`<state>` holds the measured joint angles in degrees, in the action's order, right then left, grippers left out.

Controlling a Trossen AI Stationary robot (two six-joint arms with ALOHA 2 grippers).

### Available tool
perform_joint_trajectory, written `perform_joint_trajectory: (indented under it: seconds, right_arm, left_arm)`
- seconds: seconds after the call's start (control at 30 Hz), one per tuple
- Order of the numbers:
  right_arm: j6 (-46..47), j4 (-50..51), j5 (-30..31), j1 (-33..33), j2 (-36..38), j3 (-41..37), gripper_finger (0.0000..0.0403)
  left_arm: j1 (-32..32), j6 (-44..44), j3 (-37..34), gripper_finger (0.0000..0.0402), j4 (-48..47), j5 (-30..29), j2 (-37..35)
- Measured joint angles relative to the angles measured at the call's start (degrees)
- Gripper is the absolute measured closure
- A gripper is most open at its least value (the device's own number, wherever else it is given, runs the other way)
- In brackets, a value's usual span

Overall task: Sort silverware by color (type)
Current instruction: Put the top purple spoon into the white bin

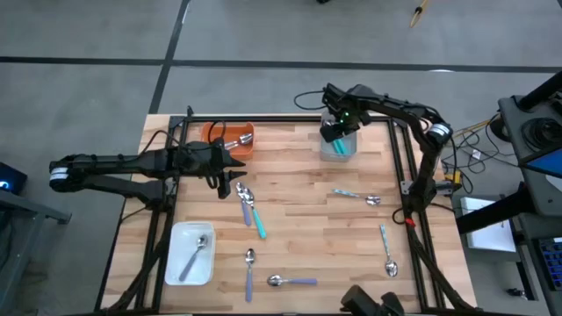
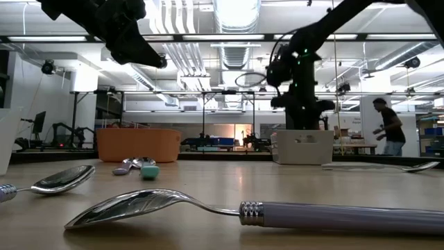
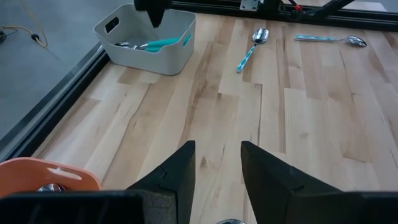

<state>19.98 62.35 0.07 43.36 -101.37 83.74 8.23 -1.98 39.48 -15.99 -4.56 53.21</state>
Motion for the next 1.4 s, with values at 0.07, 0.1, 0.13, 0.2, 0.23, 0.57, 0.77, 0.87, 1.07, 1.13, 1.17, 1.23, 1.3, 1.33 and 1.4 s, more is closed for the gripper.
perform_joint_trajectory:
  seconds: [0.07, 0.1, 0.13, 0.2, 0.23, 0.57, 0.77, 0.87, 1.07, 1.13, 1.17, 1.23, 1.3, 1.33, 1.4]
  right_arm:
    - [0.64, -0.20, 0.04, -0.82, 1.87, 0.00, 0.0268]
    - [1.03, -0.41, 0.05, -1.34, 2.83, 0.00, 0.0270]
    - [1.26, -0.74, 0.05, -1.93, 3.76, 0.00, 0.0271]
    - [2.25, -1.49, 0.08, -3.27, 5.54, 0.00, 0.0272]
    - [2.97, -1.95, 0.08, -3.98, 6.33, 0.00, 0.0273]
    - [7.19, -3.30, 0.16, -14.89, 11.05, 0.02, 0.0272]
    - [9.28, -3.24, 1.74, -21.36, 9.74, -0.07, 0.0278]
    - [9.41, -2.53, 2.00, -23.51, 8.66, -0.27, 0.0282]
    - [7.44, -2.20, 3.06, -25.82, 6.23, -0.51, 0.0293]
    - [5.78, -0.38, 3.09, -25.88, 5.31, -0.86, 0.0300]
    - [4.94, 0.75, 3.12, -25.82, 4.81, -1.20, 0.0304]
    - [3.42, 2.36, 3.13, -25.01, 3.95, -2.51, 0.0313]
    - [2.91, 2.74, 3.37, -23.78, 3.49, -4.52, 0.0324]
    - [2.92, 2.86, 3.54, -23.08, 3.29, -5.51, 0.0330]
    - [2.97, 2.92, 3.60, -21.50, 3.22, -7.55, 0.0341]
  left_arm:
    - [0.00, 0.00, 0.00, 0.0293, 0.02, 0.00, 0.00]
    - [0.00, 0.00, 0.00, 0.0293, 0.02, 0.00, 0.00]
    - [0.00, 0.00, 0.00, 0.0293, 0.02, 0.00, 0.00]
    - [0.00, 0.00, 0.00, 0.0293, 0.02, 0.00, 0.00]
    - [0.00, 0.00, 0.00, 0.0293, 0.02, 0.00, 0.00]
    - [0.00, 0.00, 0.00, 0.0293, 0.04, 0.00, 0.00]
    - [0.00, 0.00, 0.00, 0.0293, 0.02, 0.00, 0.00]
    - [0.00, -0.01, 0.00, 0.0293, -0.03, 0.00, 0.00]
    - [-0.01, -0.02, 0.00, 0.0293, -0.15, 0.00, 0.00]
    - [-0.01, -0.02, -0.01, 0.0293, -0.26, 0.00, 0.00]
    - [0.00, -0.02, 0.00, 0.0293, -0.35, 0.00, 0.00]
    - [0.00, -0.02, 0.00, 0.0293, -0.39, 0.00, 0.00]
    - [-0.02, -0.02, -0.02, 0.0293, -0.44, 0.00, 0.00]
    - [0.00, -0.02, -0.01, 0.0293, -0.51, 0.00, 0.00]
    - [-0.01, -0.02, -0.02, 0.0293, -0.49, 0.00, 0.00]
